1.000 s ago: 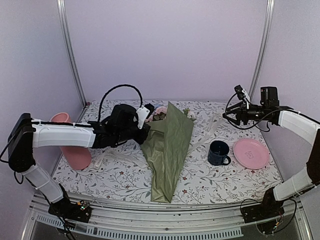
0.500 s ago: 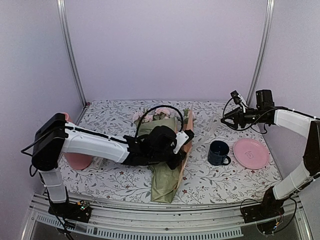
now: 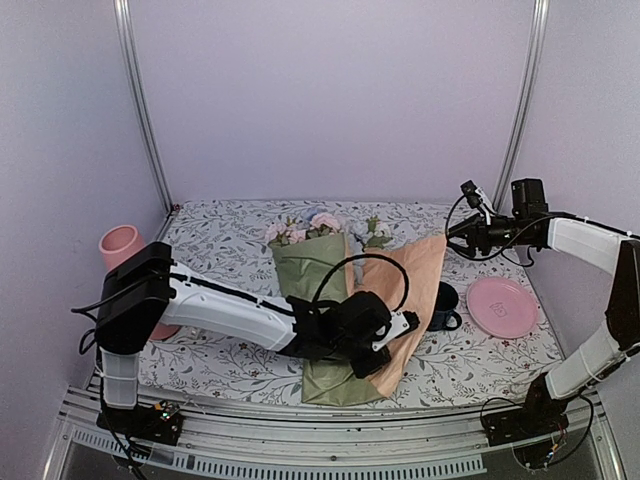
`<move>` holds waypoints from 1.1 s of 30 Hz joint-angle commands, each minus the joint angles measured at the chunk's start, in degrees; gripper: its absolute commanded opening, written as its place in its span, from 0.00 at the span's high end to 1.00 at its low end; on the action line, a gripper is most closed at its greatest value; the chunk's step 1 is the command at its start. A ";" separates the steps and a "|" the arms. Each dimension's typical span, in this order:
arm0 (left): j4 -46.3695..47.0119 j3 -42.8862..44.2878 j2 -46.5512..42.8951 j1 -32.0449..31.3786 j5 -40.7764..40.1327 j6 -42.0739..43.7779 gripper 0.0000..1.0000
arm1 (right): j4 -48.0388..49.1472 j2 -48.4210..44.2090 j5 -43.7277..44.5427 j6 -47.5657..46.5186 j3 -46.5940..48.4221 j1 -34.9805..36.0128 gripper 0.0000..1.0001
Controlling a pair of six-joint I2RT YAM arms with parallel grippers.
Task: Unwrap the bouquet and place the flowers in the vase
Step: Unfold the folded wrapping paper from the folded wrapping paper, then unfold the two-thirds folded wrapping paper from the folded wrapping paper.
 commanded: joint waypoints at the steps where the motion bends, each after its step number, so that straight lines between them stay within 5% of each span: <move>1: -2.11 -0.13 0.37 -1.34 0.73 0.29 0.95 | -0.49 0.78 -0.61 -0.67 1.22 0.23 0.33; 7: -5.11 0.17 -7.85 -2.73 -11.60 -1.05 0.90 | -0.63 0.70 -0.13 -1.08 1.26 0.24 0.33; 11: -7.96 0.57 -12.40 -2.67 -25.27 -7.30 0.58 | -1.21 0.36 -0.84 -1.46 1.60 0.29 0.33; 17: -21.76 10.51 -8.64 -2.06 -34.18 -23.34 0.29 | -1.64 -1.21 -0.82 -2.28 1.68 0.21 0.32; 23: -38.14 26.73 2.41 1.11 -30.60 -41.56 0.25 | -1.72 -1.78 -0.82 -2.61 1.65 0.25 0.32; 33: -45.60 31.64 9.58 3.35 -27.59 -51.11 0.46 | -2.14 -3.08 -1.17 -3.29 1.66 0.27 0.32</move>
